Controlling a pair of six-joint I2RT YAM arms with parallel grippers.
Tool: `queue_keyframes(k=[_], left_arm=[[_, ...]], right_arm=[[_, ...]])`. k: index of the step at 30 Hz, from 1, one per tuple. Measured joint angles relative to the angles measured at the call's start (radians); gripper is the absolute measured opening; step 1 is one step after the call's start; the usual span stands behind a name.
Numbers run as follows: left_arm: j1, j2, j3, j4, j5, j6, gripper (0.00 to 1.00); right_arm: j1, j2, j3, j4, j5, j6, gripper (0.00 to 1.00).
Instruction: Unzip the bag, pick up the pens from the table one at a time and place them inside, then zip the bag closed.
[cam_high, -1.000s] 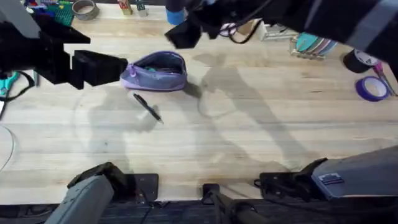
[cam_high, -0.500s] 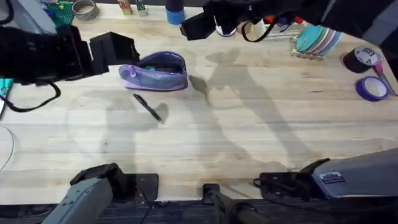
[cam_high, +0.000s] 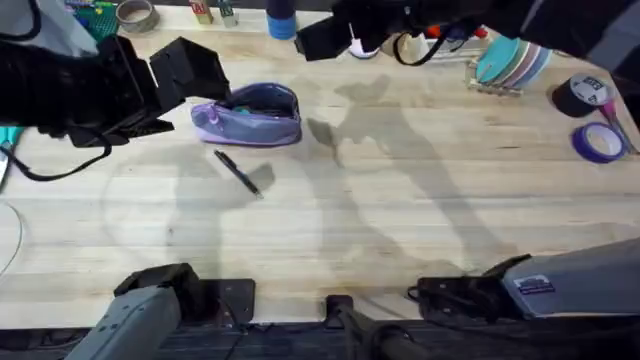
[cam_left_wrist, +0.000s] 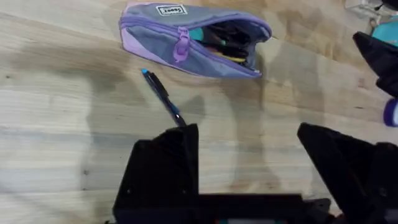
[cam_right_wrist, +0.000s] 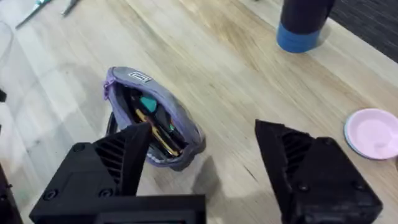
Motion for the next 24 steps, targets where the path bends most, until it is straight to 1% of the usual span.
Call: queue_keyframes(k=[4, 7, 12, 14, 16, 18, 24], left_arm=[[0.0, 0.0, 0.0, -0.007, 0.0, -0.036, 0.993], [0.0, 0.0, 0.0, -0.048, -0.012, -0.057, 0.995], [-0.001, 0.0, 0.0, -0.128, -0.1, -0.143, 0.995], [-0.013, 0.0, 0.0, -0.145, -0.144, -0.173, 0.995], [-0.043, 0.0, 0.0, -0.15, -0.185, -0.2, 0.995], [-0.092, 0.0, 0.0, -0.149, -0.227, -0.235, 0.995], [-0.278, 0.0, 0.0, -0.149, -0.376, -0.378, 0.995]], right_arm=[[-0.005, 0.0, 0.0, -0.002, 0.0, 0.0, 0.996], [-0.005, 0.0, 0.0, -0.008, 0.0, 0.0, 0.996], [-0.005, 0.0, 0.0, -0.012, 0.0, 0.0, 0.996], [-0.005, 0.0, 0.0, -0.012, 0.0, 0.0, 0.995], [-0.005, 0.0, 0.0, -0.012, 0.0, 0.0, 0.995], [-0.005, 0.0, 0.0, -0.012, 0.0, 0.0, 0.996], [-0.005, 0.0, 0.0, -0.012, 0.0, 0.0, 0.996]])
